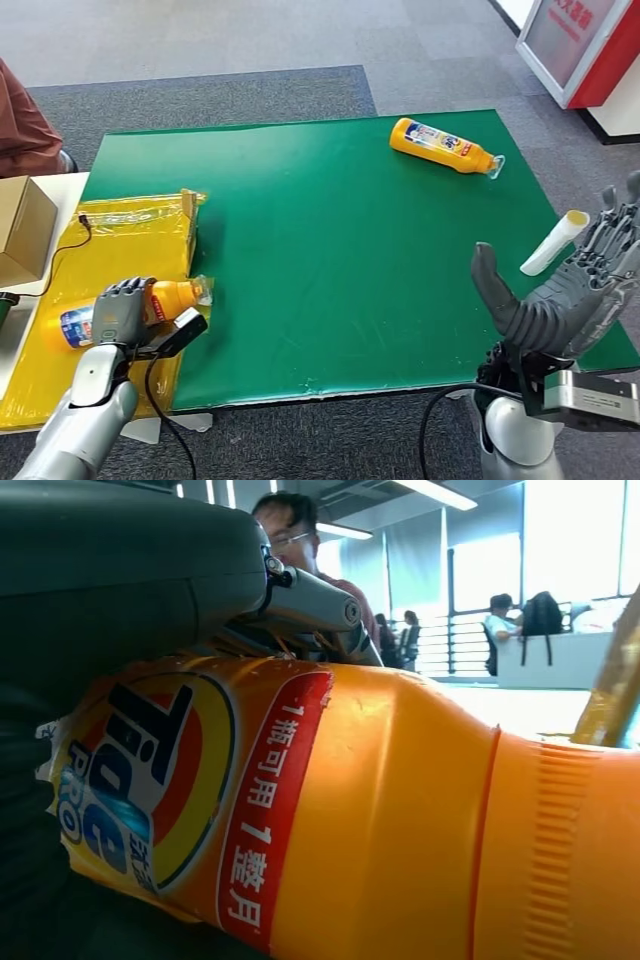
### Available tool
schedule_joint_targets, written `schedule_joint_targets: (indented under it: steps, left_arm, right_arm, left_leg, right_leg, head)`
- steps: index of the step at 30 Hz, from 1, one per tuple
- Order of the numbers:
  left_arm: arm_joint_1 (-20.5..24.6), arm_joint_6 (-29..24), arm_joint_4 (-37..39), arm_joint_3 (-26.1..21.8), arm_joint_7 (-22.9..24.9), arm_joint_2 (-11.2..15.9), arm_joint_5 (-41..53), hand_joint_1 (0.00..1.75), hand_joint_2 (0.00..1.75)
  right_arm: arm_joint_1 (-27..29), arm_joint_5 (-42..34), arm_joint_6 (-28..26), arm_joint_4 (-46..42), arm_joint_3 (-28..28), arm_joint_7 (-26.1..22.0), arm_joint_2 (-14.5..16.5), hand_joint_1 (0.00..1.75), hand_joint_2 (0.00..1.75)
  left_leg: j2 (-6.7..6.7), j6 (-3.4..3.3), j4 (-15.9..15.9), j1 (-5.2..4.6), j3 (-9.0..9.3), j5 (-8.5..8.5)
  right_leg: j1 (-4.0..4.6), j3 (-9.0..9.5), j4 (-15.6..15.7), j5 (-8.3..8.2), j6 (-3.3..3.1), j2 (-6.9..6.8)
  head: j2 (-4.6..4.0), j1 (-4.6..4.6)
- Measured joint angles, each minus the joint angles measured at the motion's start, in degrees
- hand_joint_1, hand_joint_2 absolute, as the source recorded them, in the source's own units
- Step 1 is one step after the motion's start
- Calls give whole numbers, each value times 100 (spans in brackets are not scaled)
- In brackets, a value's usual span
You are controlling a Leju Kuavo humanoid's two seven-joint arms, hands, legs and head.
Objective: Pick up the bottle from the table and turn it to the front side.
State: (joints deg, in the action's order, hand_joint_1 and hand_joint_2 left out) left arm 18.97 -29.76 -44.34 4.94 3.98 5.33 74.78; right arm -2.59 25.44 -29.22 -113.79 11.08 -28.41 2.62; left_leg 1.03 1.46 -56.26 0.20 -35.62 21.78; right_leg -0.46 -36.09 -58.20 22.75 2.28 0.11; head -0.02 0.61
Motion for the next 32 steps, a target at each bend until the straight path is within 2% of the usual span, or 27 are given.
schedule_joint_targets:
  steps: [7, 9, 11, 13, 23, 32]
  left_arm:
    - [100, -152, 185, -168, -2, 65, 140, 175, 175]
    - [118, -152, 196, -209, -39, 77, 194, 129, 175]
    - [125, -175, 197, -234, -63, 79, 269, 42, 175]
    - [127, -203, 194, -236, -66, 73, 320, 0, 175]
    - [26, -30, -136, -222, -250, -8, 317, 0, 175]
    - [-573, -205, -1659, 259, -455, -58, 462, 0, 175]
  right_arm:
    - [-1, 46, 0, 26, 5, 40, -28, 0, 175]
    - [-8, 82, 0, 45, 25, 51, -28, 0, 175]
    - [-26, 135, -2, 64, 59, 68, -28, 0, 175]
    - [-47, 192, -9, 83, 102, 96, -28, 0, 175]
    - [-86, 293, -33, 142, 229, 192, -28, 0, 175]
    - [-5, 286, -1, 194, 299, 233, -28, 0, 175]
  left_leg:
    - [0, 1, 3, 0, 7, -1]
    - [-1, 1, 3, 0, 7, -1]
    - [-1, 1, 3, 0, 6, -1]
    - [-1, 0, 3, 0, 6, -1]
    - [-4, -3, 3, -1, 0, 1]
    - [-4, -7, 2, -1, -8, 7]
  right_leg:
    - [0, 7, -1, 2, -2, -1]
    - [0, 7, -1, 2, -2, -1]
    - [0, 7, -1, 3, 0, -1]
    - [0, 7, -1, 4, 1, -2]
    - [-2, 4, 0, 9, 7, -4]
    - [-2, -3, 1, 14, 12, -4]
  head:
    - [0, 0]
    - [0, 0]
    - [0, 0]
    - [0, 0]
    - [0, 0]
    - [0, 0]
